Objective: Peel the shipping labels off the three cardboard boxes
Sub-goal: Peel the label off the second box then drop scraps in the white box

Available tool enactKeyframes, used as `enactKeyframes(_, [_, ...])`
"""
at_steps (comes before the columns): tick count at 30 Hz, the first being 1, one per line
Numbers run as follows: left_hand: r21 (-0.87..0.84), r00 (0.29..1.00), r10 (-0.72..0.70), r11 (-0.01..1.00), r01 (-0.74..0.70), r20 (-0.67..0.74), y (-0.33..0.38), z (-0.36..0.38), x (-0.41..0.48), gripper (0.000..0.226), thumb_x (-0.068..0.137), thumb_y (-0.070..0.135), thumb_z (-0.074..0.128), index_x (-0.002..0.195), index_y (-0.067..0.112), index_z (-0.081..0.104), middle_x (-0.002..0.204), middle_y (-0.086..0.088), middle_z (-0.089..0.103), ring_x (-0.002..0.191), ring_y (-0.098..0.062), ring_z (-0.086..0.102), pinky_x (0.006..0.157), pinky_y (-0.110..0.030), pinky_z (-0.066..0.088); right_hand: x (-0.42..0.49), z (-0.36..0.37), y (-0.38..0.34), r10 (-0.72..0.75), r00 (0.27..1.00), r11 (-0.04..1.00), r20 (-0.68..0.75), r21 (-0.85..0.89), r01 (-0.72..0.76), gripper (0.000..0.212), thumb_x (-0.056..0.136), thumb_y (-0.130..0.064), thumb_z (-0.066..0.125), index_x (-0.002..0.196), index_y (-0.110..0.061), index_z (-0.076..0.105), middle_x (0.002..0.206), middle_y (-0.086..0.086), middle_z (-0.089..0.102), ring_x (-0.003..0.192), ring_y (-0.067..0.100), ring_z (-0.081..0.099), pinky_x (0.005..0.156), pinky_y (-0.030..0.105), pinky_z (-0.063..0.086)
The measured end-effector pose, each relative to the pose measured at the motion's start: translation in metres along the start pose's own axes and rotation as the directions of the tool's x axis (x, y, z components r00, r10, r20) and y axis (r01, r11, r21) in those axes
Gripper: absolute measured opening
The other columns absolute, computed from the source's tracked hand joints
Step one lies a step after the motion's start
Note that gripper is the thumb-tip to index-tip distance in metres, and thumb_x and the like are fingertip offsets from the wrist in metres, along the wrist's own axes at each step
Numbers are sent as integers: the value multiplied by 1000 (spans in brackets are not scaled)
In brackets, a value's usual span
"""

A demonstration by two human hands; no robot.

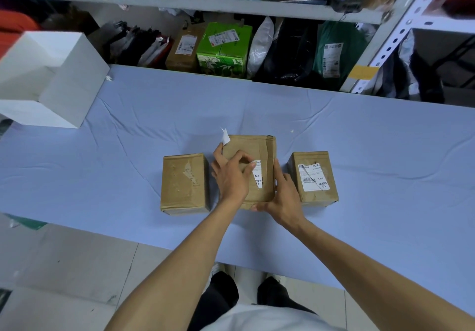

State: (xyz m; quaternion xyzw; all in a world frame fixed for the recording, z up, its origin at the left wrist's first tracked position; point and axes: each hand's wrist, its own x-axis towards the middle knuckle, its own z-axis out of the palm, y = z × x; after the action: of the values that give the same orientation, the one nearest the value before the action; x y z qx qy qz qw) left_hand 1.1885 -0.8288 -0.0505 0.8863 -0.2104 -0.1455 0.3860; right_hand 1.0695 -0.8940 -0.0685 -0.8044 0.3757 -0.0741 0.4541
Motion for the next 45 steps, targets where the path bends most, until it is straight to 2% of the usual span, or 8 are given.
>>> enactKeyframes(7, [17,997,-73,997,73,-39,7,5,5,19,82,31,71,72,31,55,149,4,16,122,-30,33,105,-45,27,1,0,-2,-11,1000,1000,7,-28,11,137,46,-26,91,152,-31,4,107,5,47,96,18,49,79,31,47])
enactKeyframes(13, [-31,997,-82,996,82,3,5,2,6,20,82,25,71,70,30,56,151,5,16,126,-30,31,107,-47,25,1,-1,-1,-5,1000,1000,12,-11,5,136,46,-25,90,152,-33,5,107,5,48,97,19,49,80,34,49])
enactKeyframes(20, [-34,997,-58,998,59,53,6,-5,6,15,81,25,73,85,33,61,148,6,16,129,-28,29,107,-49,29,3,-2,-2,-5,1000,1000,19,18,5,133,44,-24,89,151,-34,10,104,7,49,94,19,48,78,37,50])
enactKeyframes(28, [-54,996,-72,996,74,45,7,-3,7,14,81,24,73,74,28,62,149,6,16,130,-27,27,108,-47,26,3,-2,-2,3,999,1000,32,27,-4,132,45,-24,88,151,-35,10,106,6,49,96,20,48,82,41,51])
enactKeyframes(35, [-61,997,-54,996,58,54,5,-4,7,12,78,22,76,83,28,67,148,4,19,132,-27,26,109,-45,28,3,-2,-2,1,1000,1000,17,30,-2,133,44,-23,87,151,-37,8,105,5,49,94,18,49,79,38,51])
enactKeyframes(40, [-56,997,-70,996,72,39,4,-3,8,10,77,21,77,80,23,67,148,5,21,129,-26,28,104,-38,29,4,-1,0,1,1000,1000,13,21,-1,133,45,-24,87,151,-37,8,105,4,48,94,17,48,78,34,50])
enactKeyframes(45, [-68,997,-68,995,70,31,4,-3,8,10,78,21,76,77,23,66,148,4,21,130,-26,29,106,-40,32,4,-1,1,3,1000,1000,9,24,-4,135,44,-24,88,151,-37,8,102,3,47,92,16,49,75,30,48])
